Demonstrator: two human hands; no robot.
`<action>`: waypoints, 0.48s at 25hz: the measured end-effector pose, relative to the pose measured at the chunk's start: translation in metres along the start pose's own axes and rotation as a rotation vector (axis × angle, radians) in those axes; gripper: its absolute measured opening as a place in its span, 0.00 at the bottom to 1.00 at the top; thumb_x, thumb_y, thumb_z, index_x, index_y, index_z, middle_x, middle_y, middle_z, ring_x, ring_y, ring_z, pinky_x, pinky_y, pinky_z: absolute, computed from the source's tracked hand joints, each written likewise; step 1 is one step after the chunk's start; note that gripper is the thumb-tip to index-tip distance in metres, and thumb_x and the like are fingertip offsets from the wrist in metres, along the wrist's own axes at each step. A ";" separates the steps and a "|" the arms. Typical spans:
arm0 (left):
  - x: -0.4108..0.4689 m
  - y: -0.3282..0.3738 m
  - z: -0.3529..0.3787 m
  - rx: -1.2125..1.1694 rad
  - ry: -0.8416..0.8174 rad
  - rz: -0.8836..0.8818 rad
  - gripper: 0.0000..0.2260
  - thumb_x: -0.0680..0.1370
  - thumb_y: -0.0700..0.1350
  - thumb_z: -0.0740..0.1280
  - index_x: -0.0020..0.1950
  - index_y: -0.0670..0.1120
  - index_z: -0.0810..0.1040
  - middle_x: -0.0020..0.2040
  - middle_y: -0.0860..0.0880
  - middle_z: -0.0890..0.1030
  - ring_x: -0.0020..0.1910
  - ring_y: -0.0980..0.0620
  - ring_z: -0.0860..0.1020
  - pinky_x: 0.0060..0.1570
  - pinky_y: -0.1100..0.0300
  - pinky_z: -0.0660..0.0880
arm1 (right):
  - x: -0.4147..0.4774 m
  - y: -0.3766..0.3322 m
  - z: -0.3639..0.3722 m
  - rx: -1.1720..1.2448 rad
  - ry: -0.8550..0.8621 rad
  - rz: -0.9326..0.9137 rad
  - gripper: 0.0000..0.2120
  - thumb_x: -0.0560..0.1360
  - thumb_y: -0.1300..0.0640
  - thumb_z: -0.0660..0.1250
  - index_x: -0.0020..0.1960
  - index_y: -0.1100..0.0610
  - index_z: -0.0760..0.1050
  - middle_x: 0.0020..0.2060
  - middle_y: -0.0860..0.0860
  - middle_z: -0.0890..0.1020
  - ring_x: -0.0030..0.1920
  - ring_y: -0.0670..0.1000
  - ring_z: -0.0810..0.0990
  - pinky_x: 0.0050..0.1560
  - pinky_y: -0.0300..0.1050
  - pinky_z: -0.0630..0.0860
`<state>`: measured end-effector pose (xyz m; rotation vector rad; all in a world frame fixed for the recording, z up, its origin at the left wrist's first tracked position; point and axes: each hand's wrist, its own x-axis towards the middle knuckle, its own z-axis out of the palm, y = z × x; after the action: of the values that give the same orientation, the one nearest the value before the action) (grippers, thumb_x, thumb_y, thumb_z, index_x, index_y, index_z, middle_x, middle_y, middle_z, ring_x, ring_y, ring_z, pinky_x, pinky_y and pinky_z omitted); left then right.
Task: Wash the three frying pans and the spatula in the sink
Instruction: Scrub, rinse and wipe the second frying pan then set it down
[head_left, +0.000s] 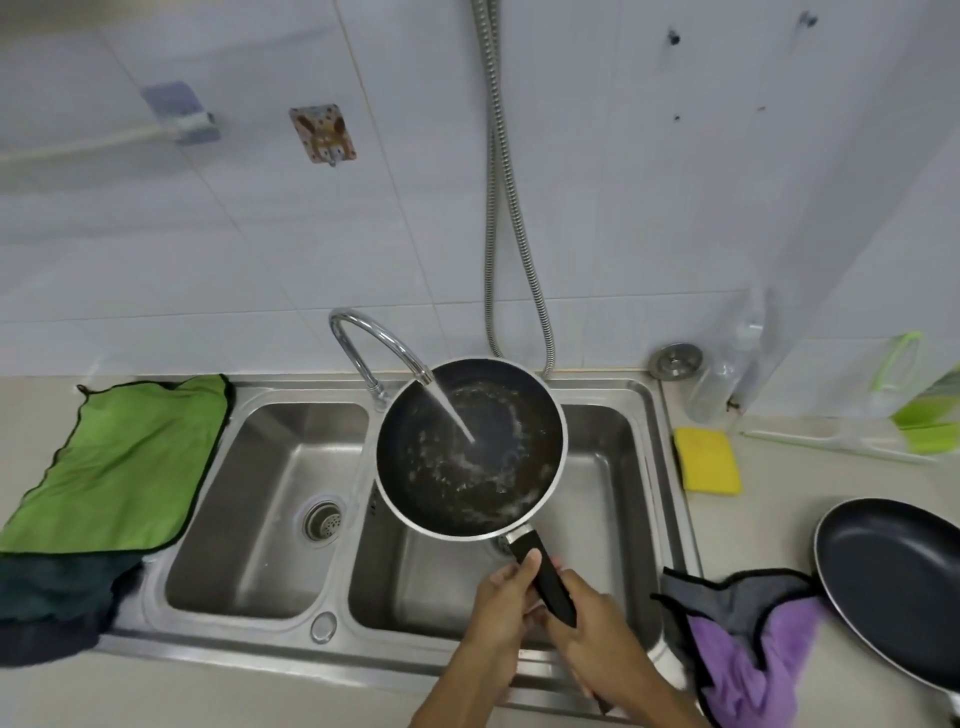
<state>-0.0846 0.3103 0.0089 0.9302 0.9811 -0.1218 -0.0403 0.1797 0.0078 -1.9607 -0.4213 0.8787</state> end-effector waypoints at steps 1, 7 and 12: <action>-0.002 -0.002 -0.004 0.006 0.008 0.001 0.14 0.82 0.46 0.69 0.58 0.36 0.84 0.53 0.40 0.88 0.49 0.46 0.86 0.45 0.57 0.78 | -0.002 -0.001 0.002 0.003 -0.015 -0.009 0.17 0.77 0.52 0.67 0.64 0.38 0.74 0.41 0.50 0.85 0.39 0.44 0.84 0.38 0.35 0.77; -0.009 -0.029 0.008 0.048 -0.025 -0.057 0.16 0.82 0.47 0.69 0.61 0.35 0.83 0.54 0.42 0.88 0.59 0.42 0.85 0.51 0.55 0.77 | -0.025 0.016 -0.015 -0.037 -0.031 0.033 0.14 0.76 0.52 0.67 0.60 0.39 0.76 0.42 0.49 0.85 0.38 0.42 0.84 0.38 0.37 0.79; 0.000 -0.020 0.019 0.061 -0.048 -0.057 0.17 0.82 0.47 0.69 0.62 0.33 0.82 0.53 0.40 0.88 0.49 0.46 0.86 0.40 0.58 0.78 | -0.018 0.008 -0.023 -0.054 0.022 0.030 0.13 0.77 0.56 0.68 0.57 0.41 0.76 0.40 0.45 0.85 0.38 0.41 0.83 0.37 0.34 0.76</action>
<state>-0.0816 0.2839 0.0009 0.9517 0.9642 -0.2220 -0.0365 0.1510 0.0159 -2.0290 -0.4078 0.8718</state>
